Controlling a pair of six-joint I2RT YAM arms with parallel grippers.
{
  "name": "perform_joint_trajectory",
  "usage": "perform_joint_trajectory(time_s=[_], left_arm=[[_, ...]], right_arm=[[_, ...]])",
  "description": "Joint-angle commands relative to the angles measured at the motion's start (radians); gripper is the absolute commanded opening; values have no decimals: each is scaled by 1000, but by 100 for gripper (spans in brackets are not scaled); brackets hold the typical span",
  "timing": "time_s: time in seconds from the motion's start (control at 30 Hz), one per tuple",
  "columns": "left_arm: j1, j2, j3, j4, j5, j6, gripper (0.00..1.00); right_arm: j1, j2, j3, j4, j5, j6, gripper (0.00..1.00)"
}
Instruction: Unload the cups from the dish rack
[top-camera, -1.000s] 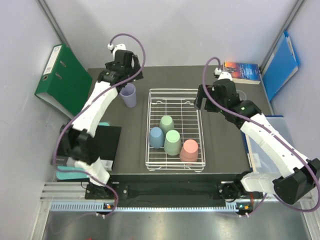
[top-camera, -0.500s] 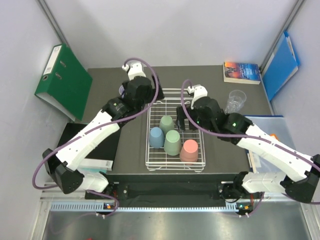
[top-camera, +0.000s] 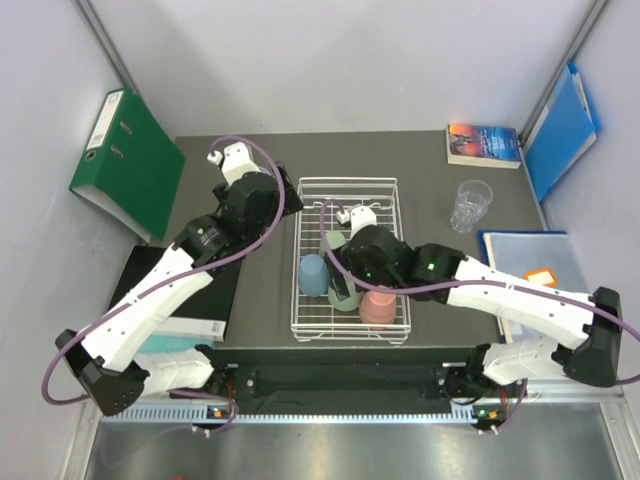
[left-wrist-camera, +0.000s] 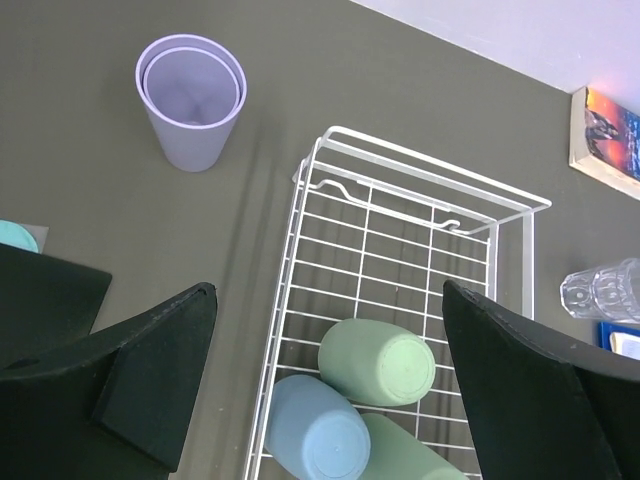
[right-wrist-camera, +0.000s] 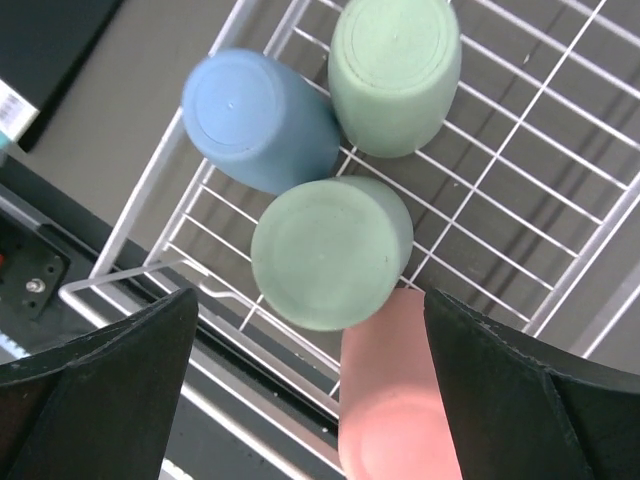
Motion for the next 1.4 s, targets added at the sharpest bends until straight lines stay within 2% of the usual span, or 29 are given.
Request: perform_joint_trajectory(time_s=[0.0, 0.23, 0.4, 0.5, 0.53, 0.6, 0.63, 0.73, 1.13, 1.23, 1.33, 1.37], left_arm=[[-4, -13, -12, -12, -7, -22, 99], [-4, -15, -33, -11, 12, -23, 99], [-4, -4, -36, -9, 23, -32, 99], [-4, 0, -39, -6, 29, -37, 99], [-4, 0, -39, -6, 27, -40, 99], [-3, -1, -41, -6, 27, -40, 99], [-4, -3, -42, -3, 26, -43, 99], [-4, -6, -44, -3, 16, -42, 99], [-3, 8, -13, 38, 27, -11, 99], [-3, -12, -36, 96, 97, 7, 99], [-1, -72, -97, 242, 206, 12, 99], [3, -111, -117, 335, 261, 12, 99]], right_arm=[[15, 32, -27, 58, 20, 15, 94], [13, 70, -86, 107, 35, 27, 93], [13, 96, -86, 130, 37, 20, 86], [13, 101, -77, 147, 44, 13, 68], [15, 102, -75, 148, 46, 13, 52], [15, 99, -64, 144, 53, 9, 32], [15, 92, -58, 136, 70, 10, 15], [15, 55, -30, 96, 118, 6, 0], [7, -68, 272, -67, 277, -103, 0], [-80, -138, 227, 13, 229, -79, 0], [-241, -245, 84, 181, 49, 13, 0], [-287, -273, 0, 241, 3, 41, 0]])
